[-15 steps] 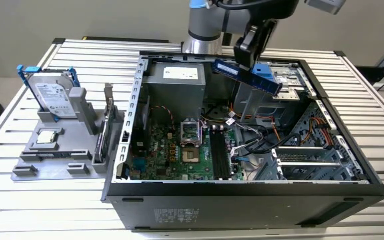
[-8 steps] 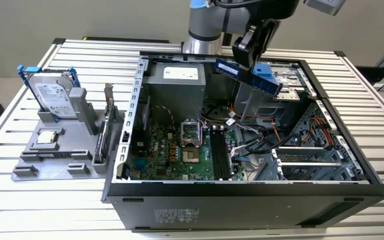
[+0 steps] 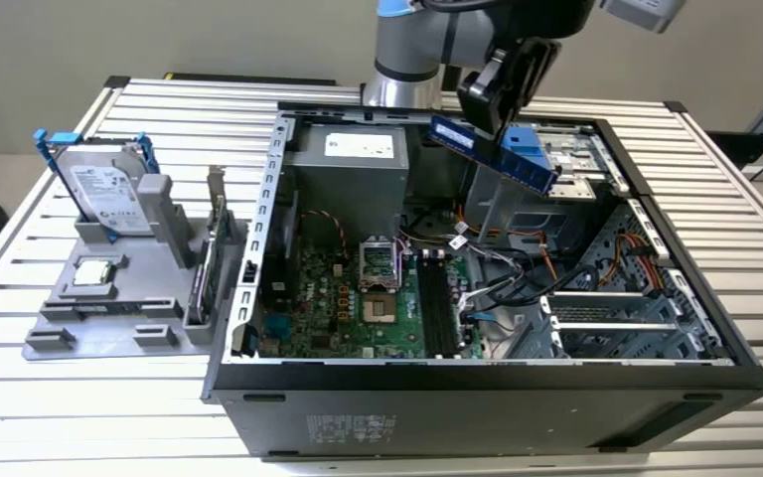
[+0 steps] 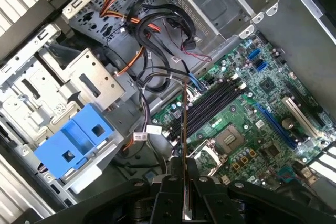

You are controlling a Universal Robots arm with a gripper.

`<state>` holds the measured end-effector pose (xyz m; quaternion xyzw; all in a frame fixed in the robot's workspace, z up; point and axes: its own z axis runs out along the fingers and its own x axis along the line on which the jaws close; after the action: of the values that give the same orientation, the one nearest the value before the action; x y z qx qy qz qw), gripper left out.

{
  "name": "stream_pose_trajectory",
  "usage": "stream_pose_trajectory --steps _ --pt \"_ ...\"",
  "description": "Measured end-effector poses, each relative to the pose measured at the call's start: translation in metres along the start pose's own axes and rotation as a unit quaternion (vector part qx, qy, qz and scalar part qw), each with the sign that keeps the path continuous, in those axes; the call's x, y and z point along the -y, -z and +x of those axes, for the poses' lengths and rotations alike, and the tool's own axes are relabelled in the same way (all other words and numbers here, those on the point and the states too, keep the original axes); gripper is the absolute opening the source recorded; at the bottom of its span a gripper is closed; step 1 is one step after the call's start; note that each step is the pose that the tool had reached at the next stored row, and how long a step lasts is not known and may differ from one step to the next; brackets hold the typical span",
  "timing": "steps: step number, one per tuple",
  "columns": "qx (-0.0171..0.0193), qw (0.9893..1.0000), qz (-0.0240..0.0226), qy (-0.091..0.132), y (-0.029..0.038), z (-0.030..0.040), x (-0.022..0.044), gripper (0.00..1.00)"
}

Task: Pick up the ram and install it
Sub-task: 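Insert the ram into the slot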

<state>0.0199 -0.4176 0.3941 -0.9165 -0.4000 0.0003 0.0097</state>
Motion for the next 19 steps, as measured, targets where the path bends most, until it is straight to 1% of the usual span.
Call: stream_pose_trajectory --steps 4,9,14,19 --pt "-0.0003 0.9999 -0.0001 -0.016 0.0000 0.0000 0.0000 0.00" --pt "-0.0007 0.9994 -0.0002 -0.035 0.0000 0.0000 0.0000 0.00" --pt "-0.0010 0.9986 -0.0004 -0.054 0.0000 0.0000 0.0000 0.00" --pt "-0.0013 0.9974 -0.0005 -0.072 0.0000 0.0000 0.0000 0.00"
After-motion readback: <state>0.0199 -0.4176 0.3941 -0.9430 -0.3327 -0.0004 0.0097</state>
